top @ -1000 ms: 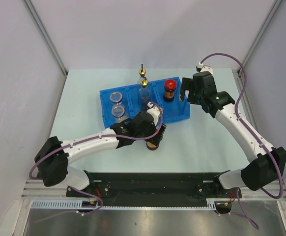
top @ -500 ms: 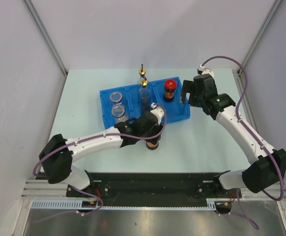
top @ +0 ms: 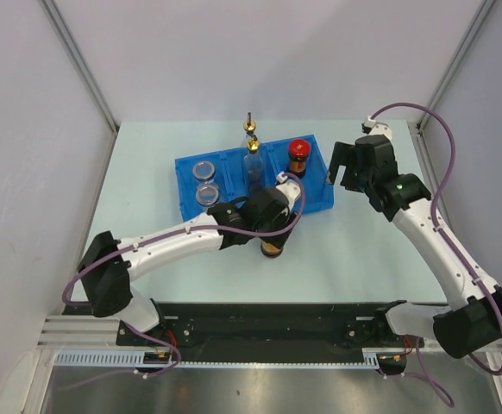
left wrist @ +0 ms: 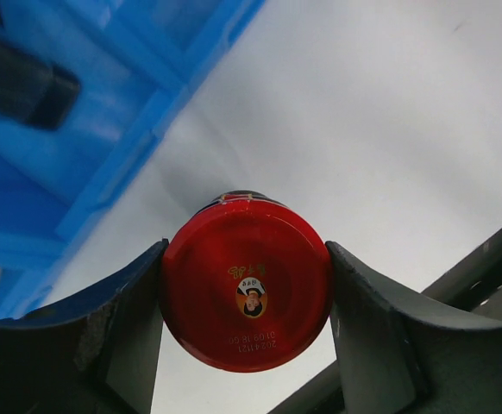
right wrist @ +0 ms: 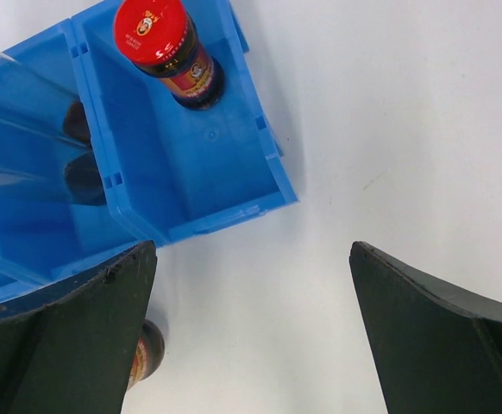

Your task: Organize the condiment bottles

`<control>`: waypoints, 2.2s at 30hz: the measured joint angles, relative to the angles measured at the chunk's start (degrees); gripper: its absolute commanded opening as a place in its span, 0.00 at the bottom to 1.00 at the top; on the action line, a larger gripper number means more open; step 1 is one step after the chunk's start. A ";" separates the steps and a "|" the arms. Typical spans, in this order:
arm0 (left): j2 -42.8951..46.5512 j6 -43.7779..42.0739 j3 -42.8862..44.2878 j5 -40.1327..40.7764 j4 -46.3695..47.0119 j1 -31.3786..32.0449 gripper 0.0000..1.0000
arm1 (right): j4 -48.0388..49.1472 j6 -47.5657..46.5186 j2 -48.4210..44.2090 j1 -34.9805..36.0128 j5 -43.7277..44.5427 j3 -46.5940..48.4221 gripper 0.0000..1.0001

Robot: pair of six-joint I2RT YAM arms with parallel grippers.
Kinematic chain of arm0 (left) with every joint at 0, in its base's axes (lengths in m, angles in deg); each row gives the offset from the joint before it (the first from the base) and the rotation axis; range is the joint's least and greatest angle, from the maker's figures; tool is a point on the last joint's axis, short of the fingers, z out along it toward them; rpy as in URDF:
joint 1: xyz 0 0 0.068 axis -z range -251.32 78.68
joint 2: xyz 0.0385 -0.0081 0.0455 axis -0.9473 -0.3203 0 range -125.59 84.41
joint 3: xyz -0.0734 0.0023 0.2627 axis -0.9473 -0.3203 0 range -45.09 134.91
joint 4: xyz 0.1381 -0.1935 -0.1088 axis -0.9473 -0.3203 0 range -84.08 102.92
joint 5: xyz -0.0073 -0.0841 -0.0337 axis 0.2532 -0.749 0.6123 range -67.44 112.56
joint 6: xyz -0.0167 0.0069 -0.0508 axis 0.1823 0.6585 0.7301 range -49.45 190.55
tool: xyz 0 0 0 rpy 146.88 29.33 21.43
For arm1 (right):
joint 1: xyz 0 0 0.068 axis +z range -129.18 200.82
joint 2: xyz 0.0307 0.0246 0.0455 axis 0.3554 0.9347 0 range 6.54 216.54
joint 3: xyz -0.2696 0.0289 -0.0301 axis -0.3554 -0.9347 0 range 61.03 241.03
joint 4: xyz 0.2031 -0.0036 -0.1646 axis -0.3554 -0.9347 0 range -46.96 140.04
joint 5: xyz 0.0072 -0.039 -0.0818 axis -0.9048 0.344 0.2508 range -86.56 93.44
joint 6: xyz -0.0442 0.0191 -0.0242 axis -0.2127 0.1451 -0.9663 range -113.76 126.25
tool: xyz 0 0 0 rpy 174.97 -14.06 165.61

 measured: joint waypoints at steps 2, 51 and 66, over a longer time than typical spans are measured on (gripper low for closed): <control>-1.01 -0.90 4.33 -0.02 -0.76 0.11 0.00 | -0.31 0.00 -1.09 -0.44 0.02 -0.55 1.00; -41.24 -3.10 47.60 -2.78 2.84 -13.46 0.00 | -5.20 -0.26 -11.32 -8.85 0.39 -6.93 1.00; -42.03 -3.02 48.35 -4.63 3.58 -13.33 0.85 | -5.40 -0.22 -11.61 -9.35 0.11 -8.15 1.00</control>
